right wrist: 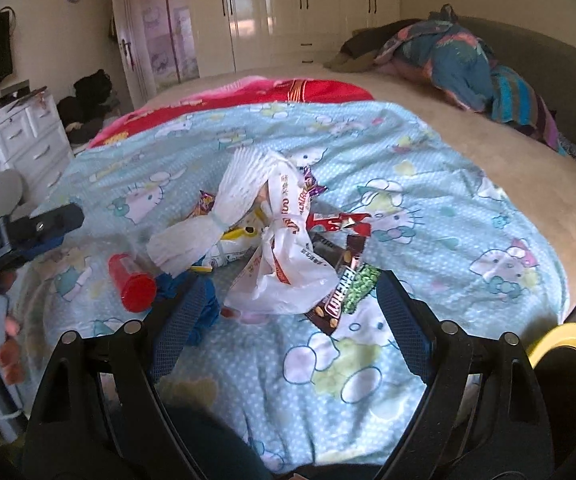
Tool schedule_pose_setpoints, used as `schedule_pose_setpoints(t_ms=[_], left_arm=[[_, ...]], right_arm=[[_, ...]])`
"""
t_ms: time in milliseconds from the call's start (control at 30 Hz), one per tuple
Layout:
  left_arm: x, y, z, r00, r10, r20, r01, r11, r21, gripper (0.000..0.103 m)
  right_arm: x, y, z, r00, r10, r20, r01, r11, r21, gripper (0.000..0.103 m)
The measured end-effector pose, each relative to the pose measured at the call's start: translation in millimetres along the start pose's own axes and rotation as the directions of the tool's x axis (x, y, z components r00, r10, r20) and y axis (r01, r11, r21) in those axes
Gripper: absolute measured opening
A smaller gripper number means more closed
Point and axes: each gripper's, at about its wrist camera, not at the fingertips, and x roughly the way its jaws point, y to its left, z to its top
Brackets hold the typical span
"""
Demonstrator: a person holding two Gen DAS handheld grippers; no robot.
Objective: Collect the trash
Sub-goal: 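Grasp the white plastic bag with right gripper while left grasps red cylinder can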
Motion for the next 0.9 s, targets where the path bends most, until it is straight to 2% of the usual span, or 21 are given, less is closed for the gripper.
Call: schedule_pose_setpoints(t_ms=[33,133,300,400,467,600,633,667,900], left_arm=[[2.8,3.4,-1.8,1.000,-0.009,-0.017,0.008,1.000,-0.022,0.095],[11.2,6.9,-7.4,0.997,-0.038,-0.062,0.033,0.997,-0.068,0.082],[25.2,7.0,-18.0,0.987,-0.095,-0.133,0.077,0.988,-0.138,0.071],[35.1,6.3,-24.8,0.975,-0.136,-0.175,0.100,0.975,-0.198,0.065],[41.8,8.8,-28.1,0.969,-0.154,-0.193,0.107,0.966,-0.236,0.064],[52.8,19.8,-31.6,0.960,-0.197,-0.201,0.126,0.940,-0.319,0.060],[54.8,21.5,-32.7,0.958,-0.205,-0.202,0.130,0.934,-0.333,0.058],[56.7,22.8,-33.4,0.955,-0.215,-0.203,0.135,0.928,-0.347,0.056],[66.1,30.9,-37.2,0.939,-0.288,-0.190,0.178,0.877,-0.447,0.050]], right_arm=[[5.3,0.3,0.8,1.000,0.000,-0.010,0.000,1.000,0.000,0.079],[16.9,1.9,1.4,1.000,-0.002,-0.030,0.002,1.000,0.002,0.079],[33.2,3.5,1.1,0.998,-0.002,-0.068,0.002,1.000,0.004,0.077],[42.6,3.8,-0.7,0.996,0.000,-0.090,0.000,1.000,0.001,0.071],[49.2,3.5,-2.3,0.994,0.002,-0.112,-0.001,1.000,0.007,0.064],[54.4,4.3,-2.5,0.992,0.010,-0.122,-0.009,1.000,0.005,0.058],[54.6,4.5,-2.3,0.993,0.011,-0.121,-0.010,1.000,0.005,0.050],[55.0,5.1,-1.9,0.992,0.012,-0.122,-0.012,1.000,0.001,0.046],[49.9,3.8,-1.5,0.995,0.021,-0.099,-0.019,1.000,0.017,0.032]])
